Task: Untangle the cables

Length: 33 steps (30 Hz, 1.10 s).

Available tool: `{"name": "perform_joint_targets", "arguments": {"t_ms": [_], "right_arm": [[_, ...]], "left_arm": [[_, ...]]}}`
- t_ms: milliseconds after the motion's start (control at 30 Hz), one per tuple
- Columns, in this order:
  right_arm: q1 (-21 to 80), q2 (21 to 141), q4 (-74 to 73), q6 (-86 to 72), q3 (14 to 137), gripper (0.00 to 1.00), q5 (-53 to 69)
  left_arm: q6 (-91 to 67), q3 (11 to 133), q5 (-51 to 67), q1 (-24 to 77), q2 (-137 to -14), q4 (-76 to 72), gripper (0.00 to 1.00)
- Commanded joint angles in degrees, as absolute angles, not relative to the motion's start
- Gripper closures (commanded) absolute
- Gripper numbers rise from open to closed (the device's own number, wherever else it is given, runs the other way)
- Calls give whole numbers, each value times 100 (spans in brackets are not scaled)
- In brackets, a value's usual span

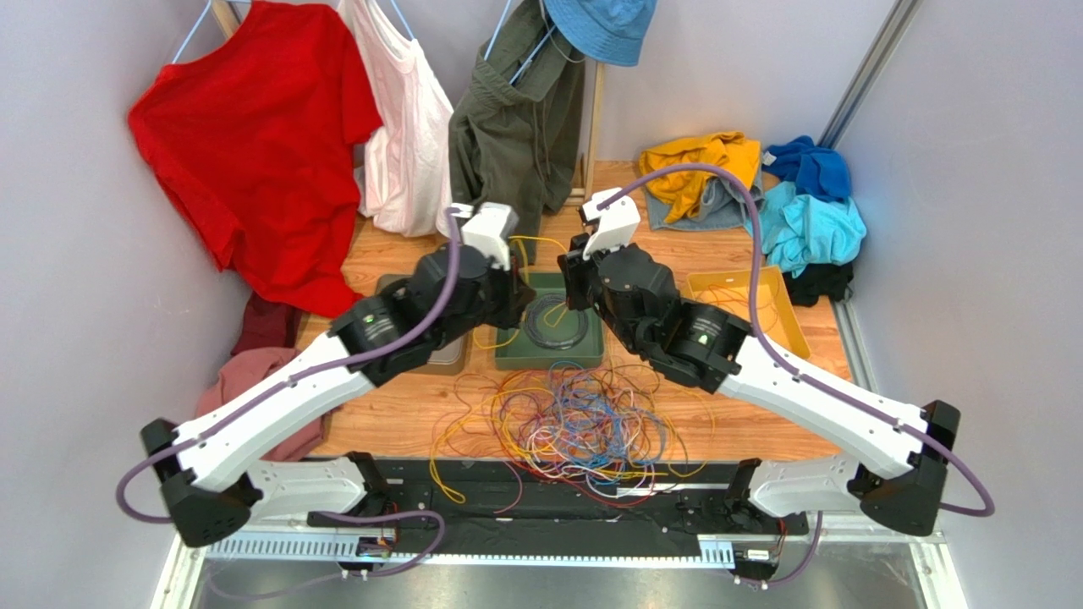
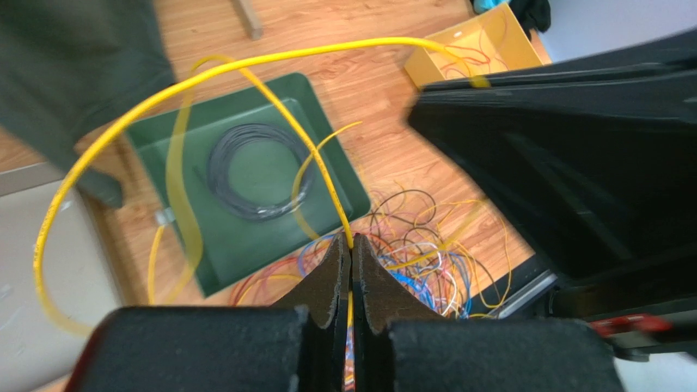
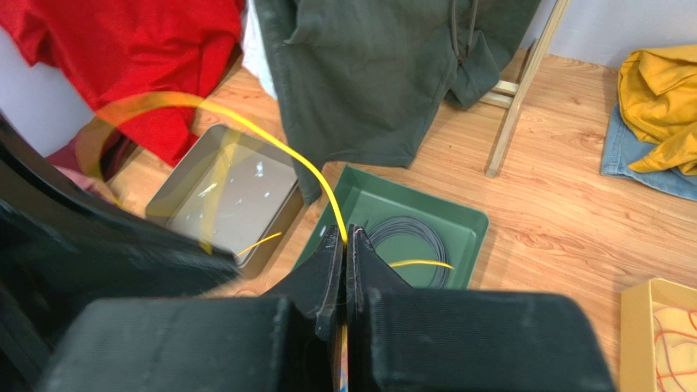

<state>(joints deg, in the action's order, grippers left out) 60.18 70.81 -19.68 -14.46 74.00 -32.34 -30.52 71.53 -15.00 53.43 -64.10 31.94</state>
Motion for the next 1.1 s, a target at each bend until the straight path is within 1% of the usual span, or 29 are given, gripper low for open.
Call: {"name": "perform_joint_targets", "arguments": {"t_ms": [0, 133, 233, 467, 633, 800, 1000, 1033, 1067], "right_arm": [[5460, 7285, -802, -1722, 6936, 100, -2647], [5072, 7470, -344, -1977, 6505, 100, -2163], [4931, 7620, -71, -1978, 6285, 100, -1978], [4702, 7848, 430, -1977, 5942, 100, -1758], [4597, 8007, 598, -2030, 5652, 100, -1714], [4588, 8112, 738, -2144, 5230, 100, -1714], [4588, 8402, 642, -2224, 5080, 100, -1714], [4588, 8428, 598, -2232, 5080, 99, -1775], [4588, 8464, 563, -2259, 5089, 95, -1801]], "left_arm": [[-2725, 7040, -1055, 5221, -6907, 1979, 100], [-2593, 6961, -941, 5098, -7303, 1477, 100], [-2645, 6848, -590, 4940, -7619, 1144, 100], [-2997, 6390, 121, 4667, -8384, 27, 100], [-3094, 6267, 299, 4614, -8858, -526, 100], [-3129, 6144, 273, 4614, -9140, -686, 100], [-3094, 6126, -227, 4597, -9422, -493, 100], [-3094, 6135, -385, 4579, -9465, -388, 100], [-3111, 6152, -474, 4544, -9501, -326, 100]]}}
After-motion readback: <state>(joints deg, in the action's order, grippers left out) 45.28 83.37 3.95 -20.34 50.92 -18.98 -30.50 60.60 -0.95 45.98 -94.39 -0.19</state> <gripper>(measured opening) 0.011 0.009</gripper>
